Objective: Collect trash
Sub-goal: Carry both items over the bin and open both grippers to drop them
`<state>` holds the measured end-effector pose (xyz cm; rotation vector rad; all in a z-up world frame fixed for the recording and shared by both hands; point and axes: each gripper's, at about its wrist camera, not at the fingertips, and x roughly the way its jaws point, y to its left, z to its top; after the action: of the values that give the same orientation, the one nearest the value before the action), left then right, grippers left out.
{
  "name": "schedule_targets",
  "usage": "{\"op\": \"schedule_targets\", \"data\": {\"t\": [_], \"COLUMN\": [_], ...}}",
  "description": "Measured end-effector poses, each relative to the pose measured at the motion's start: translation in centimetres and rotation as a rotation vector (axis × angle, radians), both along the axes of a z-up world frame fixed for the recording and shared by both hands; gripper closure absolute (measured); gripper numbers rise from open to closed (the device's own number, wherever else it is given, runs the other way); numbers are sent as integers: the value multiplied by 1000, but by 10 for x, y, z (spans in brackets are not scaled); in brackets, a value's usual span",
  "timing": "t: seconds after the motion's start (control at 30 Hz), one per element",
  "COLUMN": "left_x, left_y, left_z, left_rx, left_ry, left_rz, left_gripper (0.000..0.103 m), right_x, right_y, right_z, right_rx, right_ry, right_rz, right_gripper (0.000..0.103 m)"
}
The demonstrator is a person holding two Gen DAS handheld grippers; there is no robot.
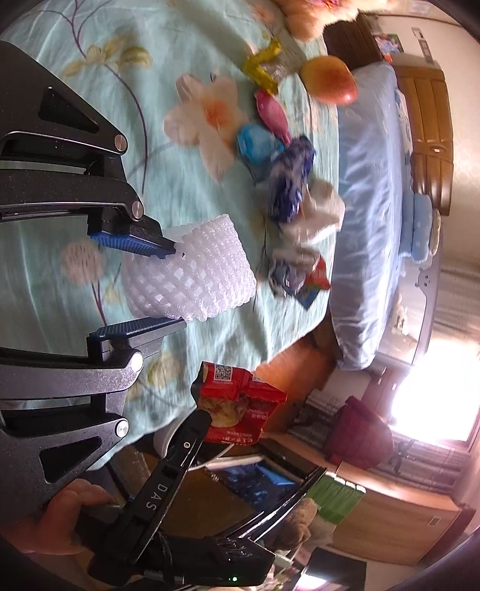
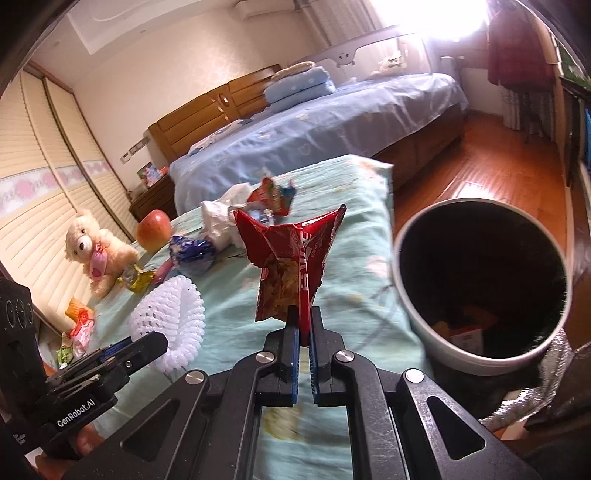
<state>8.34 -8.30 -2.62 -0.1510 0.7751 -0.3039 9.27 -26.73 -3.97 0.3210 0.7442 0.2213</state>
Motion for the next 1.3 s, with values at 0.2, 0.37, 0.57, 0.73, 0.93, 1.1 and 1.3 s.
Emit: {"op": "schedule_targets", "data": {"t": [0.2,0.37,0.57,0.73,0.93,1.1,1.3], "left_x": [3,6,10,15,21,27,37], "left_y": [-26,-50,-78,-101,-122,-137,-151], "left_z": [1,4,4,6,6,5,4], "left_rx": [2,13,28,43,54,65,74], "left_ry": [2,-5,-6,-11,-11,-12,-2], "left_rz": [-57,-98,-150,-186,-226,-251,-269], "left_gripper": [73,73,73,73,73,73,73], "right_x": [-8,-15,-19,-20,-20,-15,-11], "right_y": [-24,-45,-65,-83,-101,-112,-122], "right_z": [0,-1,-5,-9,-12,-14,-14], "right_rx": [-10,-12,-19,-25,-35,-38,-43], "right_ry": [-2,1,7,16,26,35,42], "right_rz": [-48,-91,-131,-168,-207,-225,-241], "right_gripper": [99,99,99,99,99,99,99]}}
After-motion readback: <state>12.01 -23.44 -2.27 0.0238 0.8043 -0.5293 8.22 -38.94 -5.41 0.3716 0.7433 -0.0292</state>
